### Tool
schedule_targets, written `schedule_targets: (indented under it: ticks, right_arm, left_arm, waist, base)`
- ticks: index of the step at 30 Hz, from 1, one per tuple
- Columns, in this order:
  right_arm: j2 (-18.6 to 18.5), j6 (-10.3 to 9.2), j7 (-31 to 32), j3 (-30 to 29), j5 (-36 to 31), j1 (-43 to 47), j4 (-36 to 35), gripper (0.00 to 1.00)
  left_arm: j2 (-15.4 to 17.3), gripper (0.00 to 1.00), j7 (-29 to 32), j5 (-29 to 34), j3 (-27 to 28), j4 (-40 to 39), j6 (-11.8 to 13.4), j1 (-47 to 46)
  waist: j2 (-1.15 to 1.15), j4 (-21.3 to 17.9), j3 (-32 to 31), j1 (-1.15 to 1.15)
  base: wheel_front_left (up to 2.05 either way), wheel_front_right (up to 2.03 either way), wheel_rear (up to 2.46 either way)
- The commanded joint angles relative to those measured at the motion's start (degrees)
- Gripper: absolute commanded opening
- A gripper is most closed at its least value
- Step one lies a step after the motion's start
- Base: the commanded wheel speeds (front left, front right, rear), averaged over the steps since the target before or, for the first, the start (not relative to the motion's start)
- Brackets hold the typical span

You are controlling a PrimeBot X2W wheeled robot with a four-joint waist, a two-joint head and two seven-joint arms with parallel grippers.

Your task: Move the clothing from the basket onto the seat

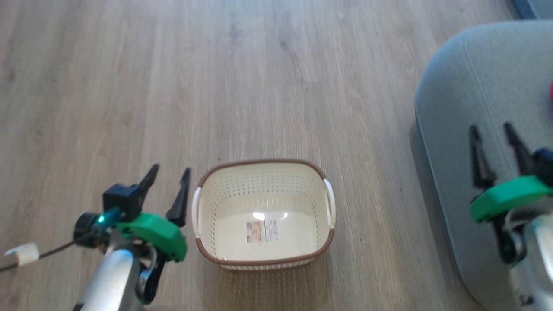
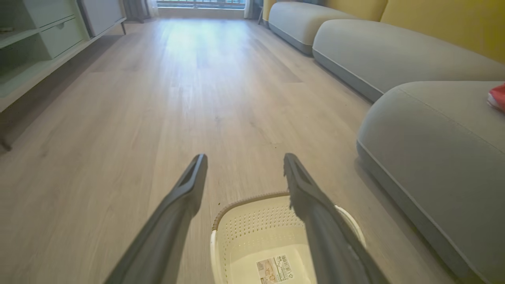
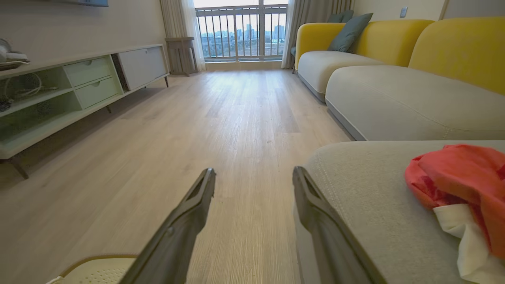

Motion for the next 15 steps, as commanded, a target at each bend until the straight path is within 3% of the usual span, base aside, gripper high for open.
schedule_targets:
  ticks: [1,15]
  right_arm:
    - [-0.4,-0.02,-0.5,1.2,-0.2,0.7,-2.5,1.00]
    - [6.1,-0.02,-0.5,4.1,-3.1,6.6,-5.4,1.00]
  left_arm:
    - [0.5,1.00,-0.7,0.9,3.3,-1.5,0.5,-1.0]
    - [-2.5,1.00,-0.7,8.2,17.0,-2.2,1.2,6.0]
  waist:
    - [0.00,0.9,-1.7,0.01]
    - [0.00,-0.2,-6.5,0.01]
  base:
    - [0.00,0.00,0.00]
    - [0.00,0.00,0.00]
